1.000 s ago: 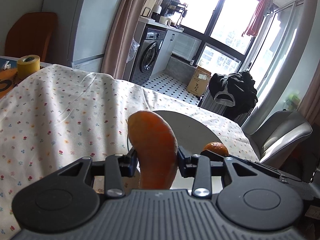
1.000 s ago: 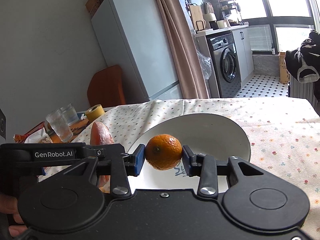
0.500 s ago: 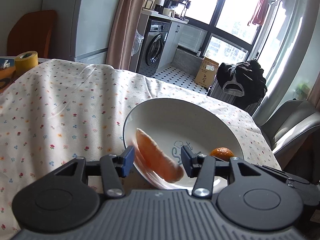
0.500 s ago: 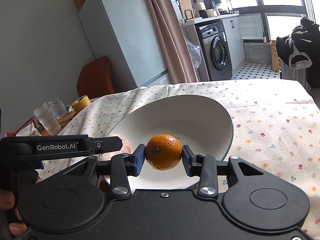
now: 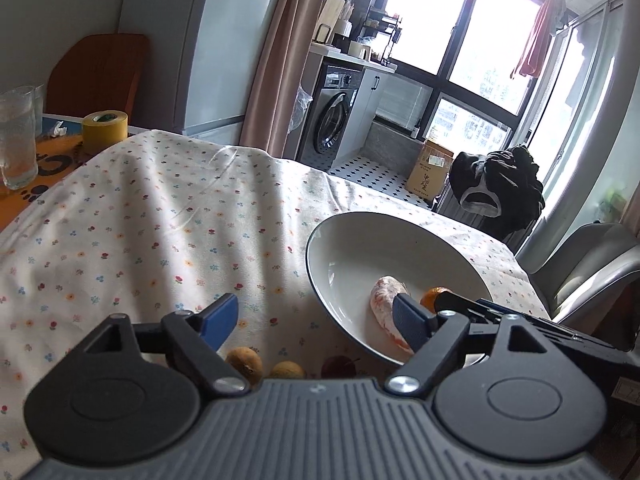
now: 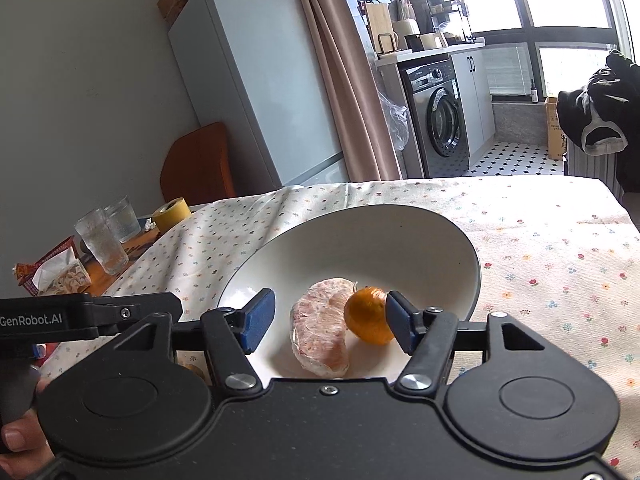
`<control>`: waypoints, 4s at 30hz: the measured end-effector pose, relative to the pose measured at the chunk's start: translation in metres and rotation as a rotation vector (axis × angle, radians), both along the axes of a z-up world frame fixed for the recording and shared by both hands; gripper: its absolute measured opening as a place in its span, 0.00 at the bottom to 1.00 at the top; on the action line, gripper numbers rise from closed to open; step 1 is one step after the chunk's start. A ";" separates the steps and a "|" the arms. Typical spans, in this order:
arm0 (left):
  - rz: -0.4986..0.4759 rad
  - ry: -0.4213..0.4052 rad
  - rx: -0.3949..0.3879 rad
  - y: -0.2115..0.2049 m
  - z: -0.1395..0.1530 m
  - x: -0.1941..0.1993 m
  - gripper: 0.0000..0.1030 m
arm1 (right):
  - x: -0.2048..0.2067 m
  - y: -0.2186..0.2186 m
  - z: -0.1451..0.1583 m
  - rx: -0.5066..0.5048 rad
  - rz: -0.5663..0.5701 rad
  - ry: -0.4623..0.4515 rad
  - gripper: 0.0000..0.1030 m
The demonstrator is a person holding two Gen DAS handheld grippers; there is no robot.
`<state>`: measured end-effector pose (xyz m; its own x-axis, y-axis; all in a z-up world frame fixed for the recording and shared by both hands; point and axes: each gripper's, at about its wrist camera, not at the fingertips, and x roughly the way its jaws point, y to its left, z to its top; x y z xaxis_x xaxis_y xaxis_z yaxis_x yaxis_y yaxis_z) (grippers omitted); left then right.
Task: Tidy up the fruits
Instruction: 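Carry the mandarin into the white bowl with the right while the left drops the peeled piece there, then withdraw both open grippers from the bowl back over the remaining fruit, then lower the right gripper onto the red strawberry and close it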
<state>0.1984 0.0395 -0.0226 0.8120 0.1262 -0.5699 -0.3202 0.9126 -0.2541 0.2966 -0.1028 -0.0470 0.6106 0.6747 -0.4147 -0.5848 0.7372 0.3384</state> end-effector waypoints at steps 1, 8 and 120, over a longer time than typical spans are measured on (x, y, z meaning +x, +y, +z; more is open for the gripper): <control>0.007 -0.004 0.006 0.001 0.002 -0.004 0.84 | -0.001 -0.001 0.002 0.002 -0.006 -0.004 0.69; 0.029 0.014 0.020 0.009 0.008 -0.020 0.90 | -0.014 -0.005 0.016 0.008 -0.018 -0.027 0.84; -0.456 0.146 0.299 -0.017 -0.057 -0.034 0.97 | -0.102 -0.003 -0.032 -0.169 0.060 0.043 0.27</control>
